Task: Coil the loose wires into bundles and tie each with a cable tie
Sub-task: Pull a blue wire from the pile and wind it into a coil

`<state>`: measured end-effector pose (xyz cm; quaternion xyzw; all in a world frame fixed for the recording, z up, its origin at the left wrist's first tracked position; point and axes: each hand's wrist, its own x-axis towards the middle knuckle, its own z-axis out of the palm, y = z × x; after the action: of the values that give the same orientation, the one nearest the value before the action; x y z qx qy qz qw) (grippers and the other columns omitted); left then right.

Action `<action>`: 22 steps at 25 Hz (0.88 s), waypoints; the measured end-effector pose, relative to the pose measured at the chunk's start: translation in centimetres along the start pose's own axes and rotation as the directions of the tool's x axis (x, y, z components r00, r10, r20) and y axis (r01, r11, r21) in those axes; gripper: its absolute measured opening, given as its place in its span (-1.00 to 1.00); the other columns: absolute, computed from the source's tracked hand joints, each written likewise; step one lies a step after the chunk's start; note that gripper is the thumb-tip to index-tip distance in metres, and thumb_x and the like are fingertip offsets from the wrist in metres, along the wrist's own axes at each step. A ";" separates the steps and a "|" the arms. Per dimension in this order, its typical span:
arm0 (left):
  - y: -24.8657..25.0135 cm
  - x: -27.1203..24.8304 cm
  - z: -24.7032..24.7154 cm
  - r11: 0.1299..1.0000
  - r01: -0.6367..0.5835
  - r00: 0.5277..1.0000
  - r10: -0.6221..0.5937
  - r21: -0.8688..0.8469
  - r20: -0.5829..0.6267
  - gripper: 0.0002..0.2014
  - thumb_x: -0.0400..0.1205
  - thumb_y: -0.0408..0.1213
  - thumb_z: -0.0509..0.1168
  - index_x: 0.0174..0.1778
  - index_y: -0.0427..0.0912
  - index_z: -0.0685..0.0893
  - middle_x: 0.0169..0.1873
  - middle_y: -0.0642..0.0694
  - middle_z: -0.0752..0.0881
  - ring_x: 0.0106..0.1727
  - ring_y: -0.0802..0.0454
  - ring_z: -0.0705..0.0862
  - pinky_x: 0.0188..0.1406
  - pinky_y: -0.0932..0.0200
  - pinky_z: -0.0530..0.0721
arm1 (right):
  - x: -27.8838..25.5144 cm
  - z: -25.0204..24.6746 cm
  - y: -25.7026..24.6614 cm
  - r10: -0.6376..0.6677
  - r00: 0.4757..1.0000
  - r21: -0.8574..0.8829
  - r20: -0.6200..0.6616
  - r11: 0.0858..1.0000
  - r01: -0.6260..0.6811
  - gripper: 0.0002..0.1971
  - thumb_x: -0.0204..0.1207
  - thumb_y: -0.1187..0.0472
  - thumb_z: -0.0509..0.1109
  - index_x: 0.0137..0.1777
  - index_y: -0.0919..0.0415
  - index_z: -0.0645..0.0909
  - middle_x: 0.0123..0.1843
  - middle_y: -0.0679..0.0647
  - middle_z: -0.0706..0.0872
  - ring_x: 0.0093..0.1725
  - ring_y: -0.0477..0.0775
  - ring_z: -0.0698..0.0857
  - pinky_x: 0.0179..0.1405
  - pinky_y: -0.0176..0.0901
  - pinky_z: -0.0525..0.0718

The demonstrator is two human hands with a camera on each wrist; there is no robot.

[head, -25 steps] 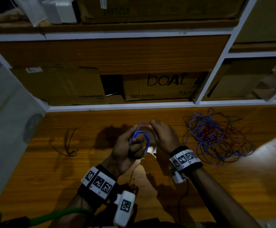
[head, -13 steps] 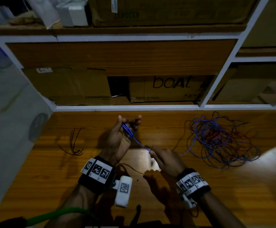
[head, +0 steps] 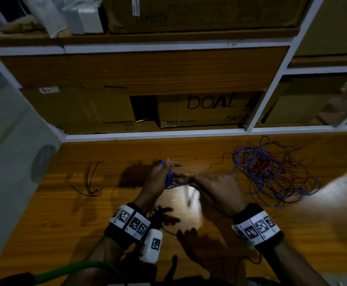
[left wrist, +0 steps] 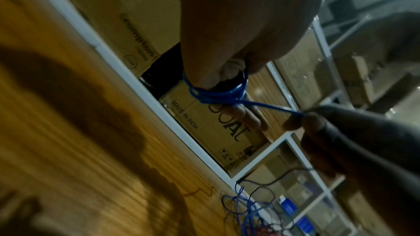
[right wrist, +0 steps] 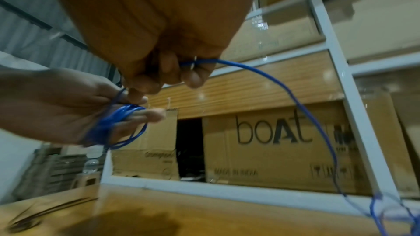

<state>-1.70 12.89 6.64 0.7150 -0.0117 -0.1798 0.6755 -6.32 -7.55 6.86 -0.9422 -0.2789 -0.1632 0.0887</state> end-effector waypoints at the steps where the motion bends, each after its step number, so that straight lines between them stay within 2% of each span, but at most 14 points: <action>1: 0.0 -0.2 0.2 0.997 -0.013 0.999 0.011 0.077 0.032 -0.50 0.86 0.01 -0.08 0.16 -0.23 0.70 -0.21 -0.21 0.85 -0.19 -0.14 0.81 -0.11 0.00 0.70 | 0.3 -0.3 0.4 -0.015 0.999 -0.029 -0.028 0.999 0.014 -0.75 0.69 -0.06 0.20 0.04 -0.02 0.69 -0.27 -0.06 0.73 -0.37 0.07 0.70 -0.47 -0.17 0.45; 3: -0.2 -0.4 0.8 0.987 -0.053 0.995 0.039 0.150 0.095 -0.48 0.86 0.01 -0.06 0.00 -0.23 0.72 -0.46 -0.19 0.74 -0.45 -0.10 0.66 -0.34 0.07 0.57 | 0.9 -1.0 0.8 -0.035 0.998 -0.078 -0.051 0.996 0.031 -0.83 0.63 0.01 0.33 0.08 0.00 0.71 -0.25 -0.04 0.73 -0.33 0.06 0.70 -0.35 -0.15 0.53; 5: -0.3 -0.6 1.2 0.988 -0.066 0.987 0.045 0.139 0.152 -0.49 0.86 -0.01 -0.05 -0.14 -0.20 0.70 -0.62 -0.05 0.54 -0.61 0.04 0.44 -0.47 0.12 0.38 | 1.4 -1.6 1.0 -0.042 0.998 -0.098 -0.045 0.994 0.037 -0.79 0.53 0.13 0.38 0.15 0.02 0.69 -0.15 -0.01 0.73 -0.22 0.08 0.72 -0.24 -0.08 0.59; 8: 0.1 -0.9 1.8 0.986 -0.080 0.976 0.047 0.149 0.212 -0.39 0.82 0.11 -0.11 -0.22 -0.23 0.66 -0.66 0.06 0.38 -0.65 0.10 0.25 -0.53 0.16 0.22 | 1.9 -2.1 1.7 -0.043 0.998 -0.132 -0.034 0.991 0.038 -0.66 0.48 0.23 0.34 0.25 0.03 0.61 -0.03 0.02 0.67 -0.09 0.12 0.65 -0.13 -0.02 0.51; 11: 0.8 -1.7 2.2 0.990 -0.092 0.952 0.057 0.103 0.302 -0.31 0.82 0.15 -0.20 -0.32 -0.22 0.63 -0.66 0.05 0.39 -0.64 0.09 0.22 -0.57 0.19 0.19 | 2.5 -1.8 2.3 -0.035 0.998 -0.115 -0.056 0.993 0.029 -0.74 0.60 0.16 0.26 0.26 0.00 0.60 -0.03 -0.01 0.63 -0.05 0.11 0.58 -0.14 0.01 0.43; 13: 0.9 -1.6 2.3 0.999 -0.040 0.943 0.036 0.006 0.332 -0.39 0.84 0.09 -0.15 -0.34 -0.17 0.55 -0.67 0.09 0.42 -0.65 0.15 0.23 -0.57 0.18 0.15 | 2.8 -1.2 2.7 -0.014 0.997 -0.057 -0.081 0.998 0.009 -0.73 0.66 0.10 0.16 0.26 -0.01 0.60 -0.05 0.00 0.63 -0.06 0.11 0.56 -0.16 0.02 0.47; 15: 0.5 -1.1 2.2 0.985 0.048 0.939 0.011 -0.163 0.344 -0.41 0.82 0.15 -0.08 -0.38 -0.13 0.53 -0.69 0.11 0.36 -0.67 0.15 0.18 -0.62 0.22 0.11 | 3.2 -0.2 3.4 0.079 0.990 0.067 -0.118 0.995 -0.071 -0.72 0.67 0.12 0.20 0.28 0.01 0.64 -0.05 0.02 0.64 -0.05 0.13 0.57 -0.17 0.02 0.48; 17: 0.1 -0.5 2.1 0.932 0.132 0.929 0.003 -0.338 0.370 -0.42 0.76 0.18 -0.04 -0.43 -0.10 0.54 -0.72 0.08 0.29 -0.72 0.16 0.14 -0.67 0.22 0.05 | 3.4 1.1 4.3 0.194 0.971 0.209 -0.143 0.964 -0.162 -0.73 0.67 0.13 0.25 0.28 0.02 0.67 -0.03 0.03 0.66 -0.05 0.13 0.61 -0.19 -0.02 0.48; 19: 0.1 -0.3 1.9 0.873 0.195 0.919 -0.002 -0.448 0.395 -0.45 0.77 0.12 -0.05 -0.44 -0.08 0.53 -0.74 0.08 0.27 -0.73 0.16 0.15 -0.62 0.15 -0.02 | 3.3 2.6 4.8 0.266 0.955 0.333 -0.131 0.919 -0.210 -0.77 0.73 0.08 0.21 0.25 -0.02 0.66 -0.06 0.01 0.66 -0.11 0.13 0.66 -0.24 -0.04 0.49; 22: 0.3 -0.3 1.3 0.776 0.230 0.919 0.024 -0.587 0.393 -0.48 0.81 0.06 -0.09 -0.39 -0.11 0.48 -0.75 0.06 0.29 -0.71 0.14 0.20 -0.58 0.16 0.05 | 2.5 4.5 4.6 0.342 0.935 0.431 -0.088 0.860 -0.274 -0.73 0.76 -0.10 0.11 0.10 -0.09 0.63 -0.15 0.00 0.73 -0.15 0.18 0.74 -0.26 0.01 0.58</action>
<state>-2.27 11.71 6.96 0.4026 -0.0419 -0.3454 0.8466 -0.59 -8.96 3.25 -0.9182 -0.1440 -0.1602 0.3324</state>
